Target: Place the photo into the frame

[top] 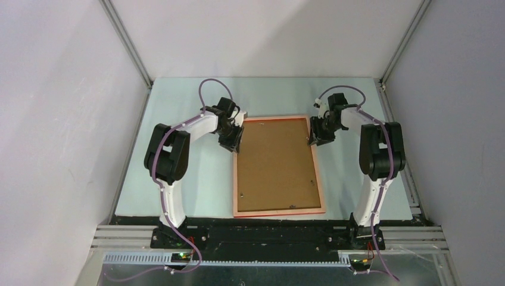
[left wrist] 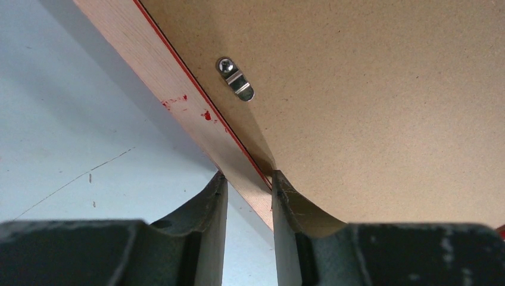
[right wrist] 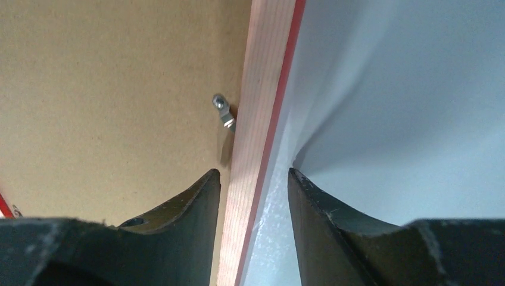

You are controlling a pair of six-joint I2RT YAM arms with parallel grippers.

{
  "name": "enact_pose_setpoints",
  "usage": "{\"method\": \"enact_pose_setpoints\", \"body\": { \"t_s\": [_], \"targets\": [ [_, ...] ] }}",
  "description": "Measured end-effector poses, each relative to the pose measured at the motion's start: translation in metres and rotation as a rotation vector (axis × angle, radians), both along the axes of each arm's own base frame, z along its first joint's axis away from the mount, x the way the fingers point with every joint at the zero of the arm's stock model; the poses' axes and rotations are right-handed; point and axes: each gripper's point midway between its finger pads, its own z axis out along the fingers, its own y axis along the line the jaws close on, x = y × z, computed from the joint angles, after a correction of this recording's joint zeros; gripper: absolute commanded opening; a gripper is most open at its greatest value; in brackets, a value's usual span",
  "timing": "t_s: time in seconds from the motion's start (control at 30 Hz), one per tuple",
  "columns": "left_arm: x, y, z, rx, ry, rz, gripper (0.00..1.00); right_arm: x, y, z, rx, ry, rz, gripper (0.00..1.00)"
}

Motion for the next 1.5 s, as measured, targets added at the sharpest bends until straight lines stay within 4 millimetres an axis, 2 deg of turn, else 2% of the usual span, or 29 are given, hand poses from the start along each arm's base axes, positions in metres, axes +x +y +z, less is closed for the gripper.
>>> {"method": "enact_pose_setpoints", "body": {
  "t_s": [0.3,0.4,0.73,1.1,1.23,1.5],
  "targets": [
    [0.000,0.000,0.000,-0.002,-0.001,-0.002,0.00,0.024,0.002,-0.001,-0.046,-0.017,0.006,0.45],
    [0.000,0.000,0.000,-0.002,-0.002,-0.008,0.00,0.025,0.005,-0.001,-0.057,-0.016,0.014,0.44],
    [0.000,-0.001,0.000,-0.008,0.000,-0.016,0.00,0.027,0.007,-0.001,-0.089,-0.016,0.017,0.27],
    [0.000,0.000,0.000,-0.008,-0.002,-0.025,0.00,0.030,0.007,-0.001,-0.096,0.013,0.015,0.20],
    [-0.001,0.000,0.000,-0.006,-0.004,-0.034,0.00,0.036,0.009,-0.001,-0.096,0.021,0.017,0.22],
    [-0.001,0.000,-0.001,0.016,-0.015,-0.052,0.00,0.044,0.013,0.000,-0.108,0.007,0.036,0.46]
  ]
}}
